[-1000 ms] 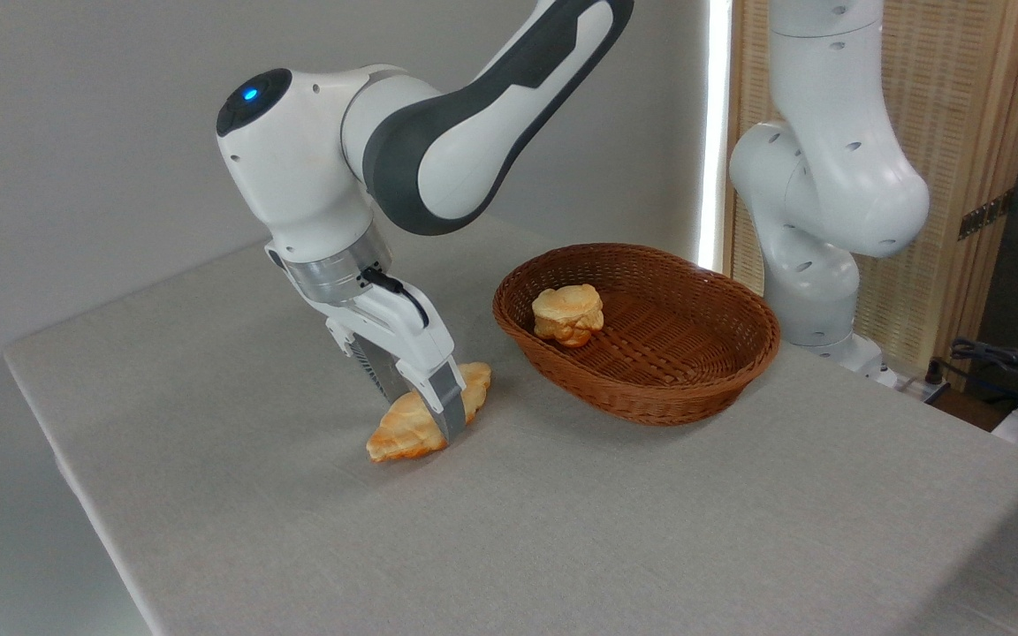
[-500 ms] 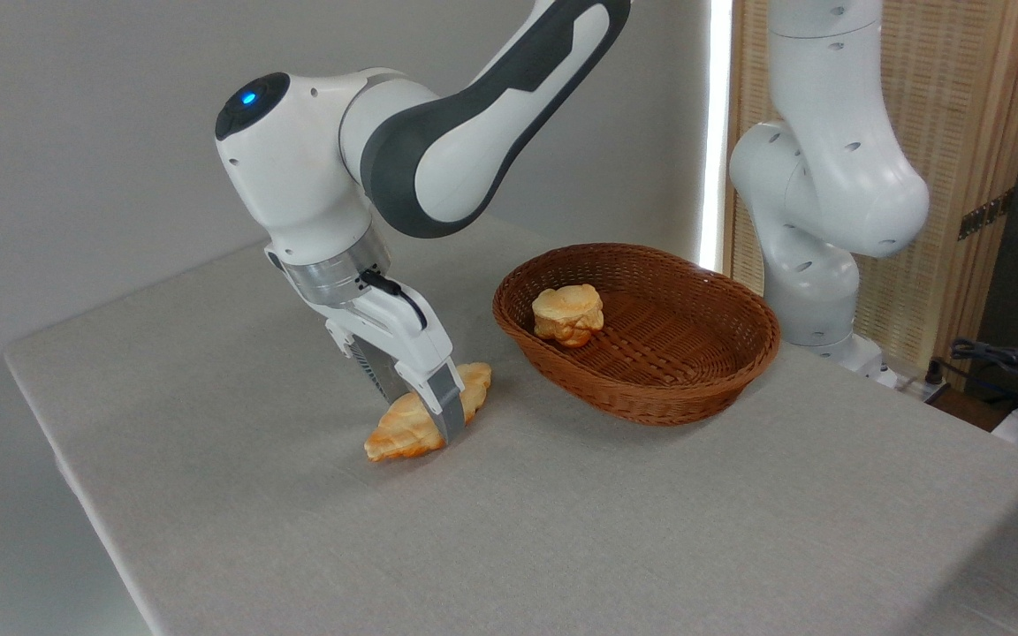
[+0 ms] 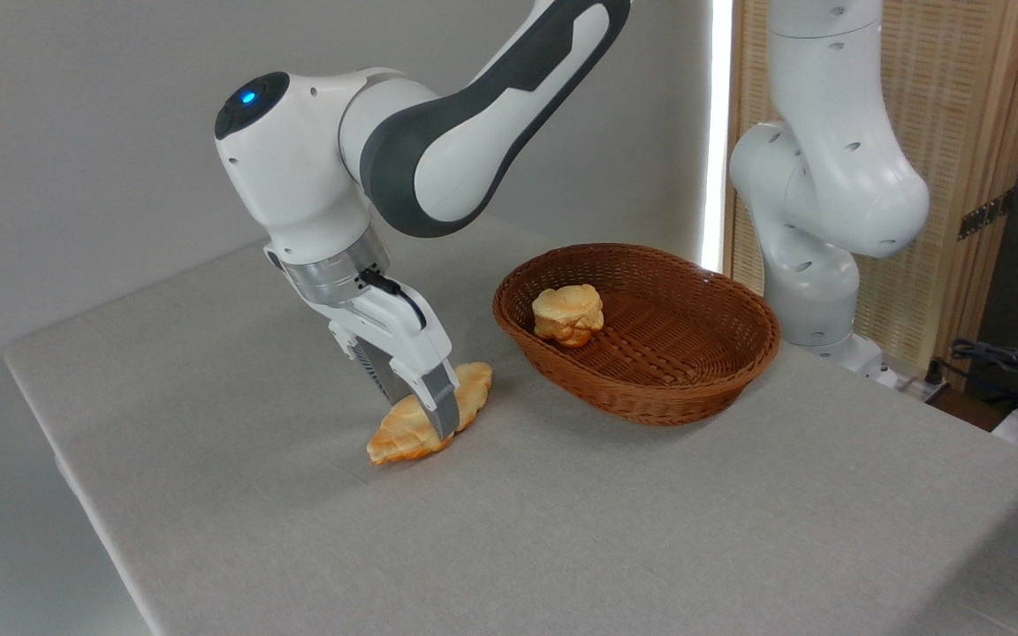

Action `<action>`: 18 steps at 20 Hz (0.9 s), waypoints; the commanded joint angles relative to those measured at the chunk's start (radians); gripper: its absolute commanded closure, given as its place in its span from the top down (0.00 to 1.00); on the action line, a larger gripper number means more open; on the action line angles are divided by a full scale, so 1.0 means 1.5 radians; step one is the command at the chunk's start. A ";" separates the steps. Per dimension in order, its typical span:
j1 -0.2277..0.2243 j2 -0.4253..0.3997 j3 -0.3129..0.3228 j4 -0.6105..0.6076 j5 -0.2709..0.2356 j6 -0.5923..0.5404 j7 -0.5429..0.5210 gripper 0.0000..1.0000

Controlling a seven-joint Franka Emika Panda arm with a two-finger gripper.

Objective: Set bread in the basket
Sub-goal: 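Close the gripper fingers around the bread slice, then lift the held bread slice and carry it toward the wicker basket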

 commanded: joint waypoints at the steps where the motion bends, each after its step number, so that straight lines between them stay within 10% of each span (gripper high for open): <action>1: 0.000 -0.003 0.001 -0.001 -0.001 0.001 0.002 0.58; 18: 0.001 -0.132 0.008 0.016 -0.002 -0.014 0.008 0.65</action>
